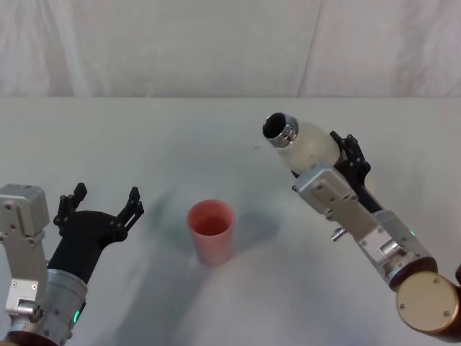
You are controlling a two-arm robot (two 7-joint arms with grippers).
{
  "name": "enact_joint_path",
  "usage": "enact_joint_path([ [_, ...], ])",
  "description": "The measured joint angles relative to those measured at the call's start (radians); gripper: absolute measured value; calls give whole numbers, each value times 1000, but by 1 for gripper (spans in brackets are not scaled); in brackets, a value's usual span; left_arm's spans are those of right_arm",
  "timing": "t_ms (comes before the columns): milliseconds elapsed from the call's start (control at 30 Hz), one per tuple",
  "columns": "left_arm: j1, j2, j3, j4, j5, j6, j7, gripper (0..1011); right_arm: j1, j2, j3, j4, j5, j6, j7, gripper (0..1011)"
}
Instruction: Grasp the thermos with one hand and pour water into the cup lid.
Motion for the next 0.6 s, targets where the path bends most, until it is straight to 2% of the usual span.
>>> enact_joint_path([
  [33, 0, 0, 0, 0, 0, 0, 0, 1001, 2, 0, -4, 2, -12, 2, -1, 960],
  [67, 0, 0, 0, 0, 0, 0, 0, 1001, 7, 2, -13, 7, -47, 8, -5, 960],
  [100, 0, 0, 0, 0, 0, 0, 0, 1001, 7, 2, -13, 7, -47, 8, -5, 960],
  [267, 0, 0, 0, 0, 0, 0, 0, 1001, 17, 7, -38, 19, -132, 21, -22, 960],
  [600, 0, 0, 0, 0, 0, 0, 0, 1001, 24, 15, -67, 36, -248, 33, -51, 960],
])
